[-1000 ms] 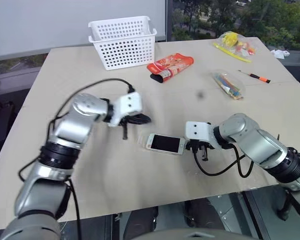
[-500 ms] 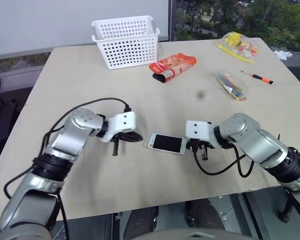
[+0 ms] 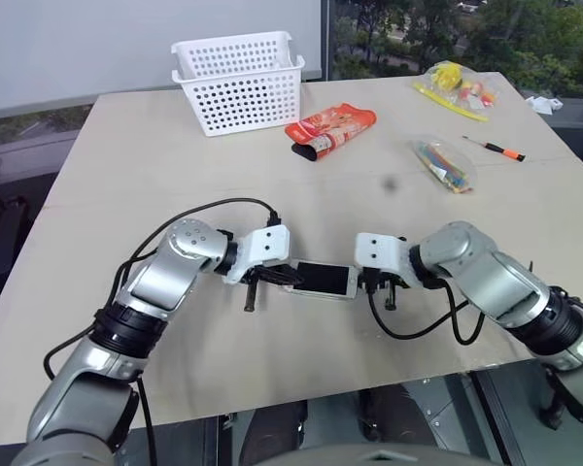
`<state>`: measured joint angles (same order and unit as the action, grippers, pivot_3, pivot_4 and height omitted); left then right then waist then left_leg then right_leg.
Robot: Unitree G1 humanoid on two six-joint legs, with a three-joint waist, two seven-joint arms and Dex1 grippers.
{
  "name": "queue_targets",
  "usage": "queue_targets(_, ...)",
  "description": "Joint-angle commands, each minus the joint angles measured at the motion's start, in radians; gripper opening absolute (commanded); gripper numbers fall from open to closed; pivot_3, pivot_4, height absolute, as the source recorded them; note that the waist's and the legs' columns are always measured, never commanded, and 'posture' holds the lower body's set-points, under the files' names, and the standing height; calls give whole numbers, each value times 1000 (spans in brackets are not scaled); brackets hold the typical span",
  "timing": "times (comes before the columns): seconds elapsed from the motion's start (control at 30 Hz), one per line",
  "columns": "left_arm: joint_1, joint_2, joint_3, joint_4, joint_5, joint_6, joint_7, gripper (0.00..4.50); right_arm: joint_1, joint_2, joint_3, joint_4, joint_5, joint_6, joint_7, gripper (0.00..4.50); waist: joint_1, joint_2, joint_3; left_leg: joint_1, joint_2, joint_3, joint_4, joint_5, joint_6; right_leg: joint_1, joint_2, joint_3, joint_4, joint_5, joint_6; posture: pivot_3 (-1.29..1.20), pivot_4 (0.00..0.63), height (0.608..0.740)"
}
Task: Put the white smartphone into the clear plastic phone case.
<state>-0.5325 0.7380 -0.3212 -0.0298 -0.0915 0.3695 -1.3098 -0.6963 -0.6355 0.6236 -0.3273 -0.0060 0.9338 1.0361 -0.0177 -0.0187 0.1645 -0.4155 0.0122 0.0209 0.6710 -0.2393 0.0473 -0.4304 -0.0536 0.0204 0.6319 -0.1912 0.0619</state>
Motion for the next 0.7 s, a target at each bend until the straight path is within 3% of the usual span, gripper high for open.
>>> queue_targets(0.03,-33,25,58,-5,-26,28,10,0,-23,15,6,0,-12,-23,-19,62,0,0,0,0,0,0,0,0,0,0,0,0,0,0,0,0,150,740)
queue_targets(0.27,-70,112,114,83,-9,8,6,0,-10,-8,-4,11,-18,-37,-13,62,3,0,0,-1,0,0,0,0,0,0,0,0,0,0,0,0,150,740)
queue_targets(0.43,-37,161,72,105,30,-34,-16,0,-10,-3,-1,15,-16,-39,-18,62,4,0,0,-1,0,0,-1,0,0,0,0,0,-1,0,0,0,150,740)
queue_targets(0.7,-22,56,17,33,19,15,-1,0,-31,36,9,45,-26,-41,-22,62,5,0,0,-1,0,1,0,0,0,0,0,0,-1,0,0,0,150,740)
